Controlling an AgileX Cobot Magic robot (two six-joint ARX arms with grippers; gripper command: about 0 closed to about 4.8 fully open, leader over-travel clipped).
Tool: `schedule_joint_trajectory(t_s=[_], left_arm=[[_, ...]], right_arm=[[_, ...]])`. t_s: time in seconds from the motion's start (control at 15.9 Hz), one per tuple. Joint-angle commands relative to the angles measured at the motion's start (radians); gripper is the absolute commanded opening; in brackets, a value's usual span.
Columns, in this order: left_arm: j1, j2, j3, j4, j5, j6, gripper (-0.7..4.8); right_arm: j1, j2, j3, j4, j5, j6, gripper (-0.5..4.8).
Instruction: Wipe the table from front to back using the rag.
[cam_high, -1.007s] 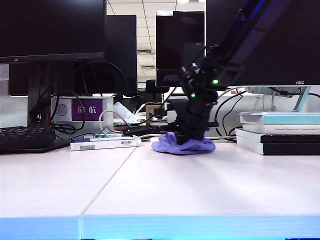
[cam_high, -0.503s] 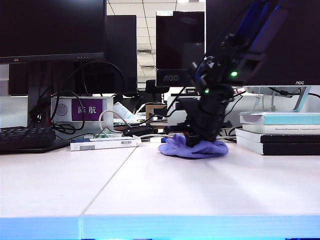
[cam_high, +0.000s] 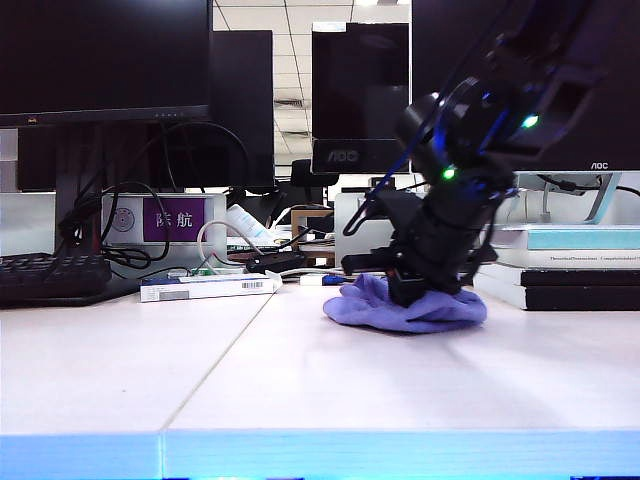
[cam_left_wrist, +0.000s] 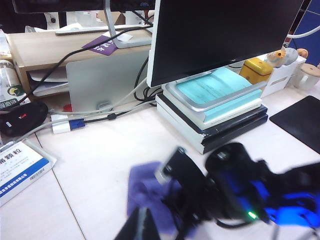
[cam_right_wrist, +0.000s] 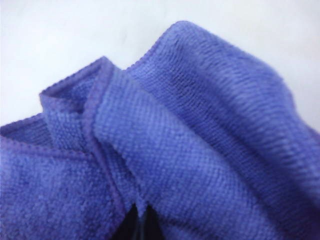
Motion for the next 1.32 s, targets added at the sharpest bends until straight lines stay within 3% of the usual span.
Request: schedule_joint_trajectory(t_s=[0.06,0.57,1.32], left_arm=[[-0.001,-0.002,0.006,0.005,-0.002,-0.002,-0.04],[-0.001,-0.002,0.006,0.005,-0.002,-0.002,-0.04],[-0.001,-0.002,0.006,0.005,-0.002,-0.002,-0.04]], right_arm=[[0.005,-0.044,-0.082,-0.126,-0.020,0.004,-0.06],[0.064,-0.225,-0.321,-0.171,-0.069,0.004,-0.06],[0.162,-0.407,-0.494,-0.228,-0.064,0.055,-0.06]])
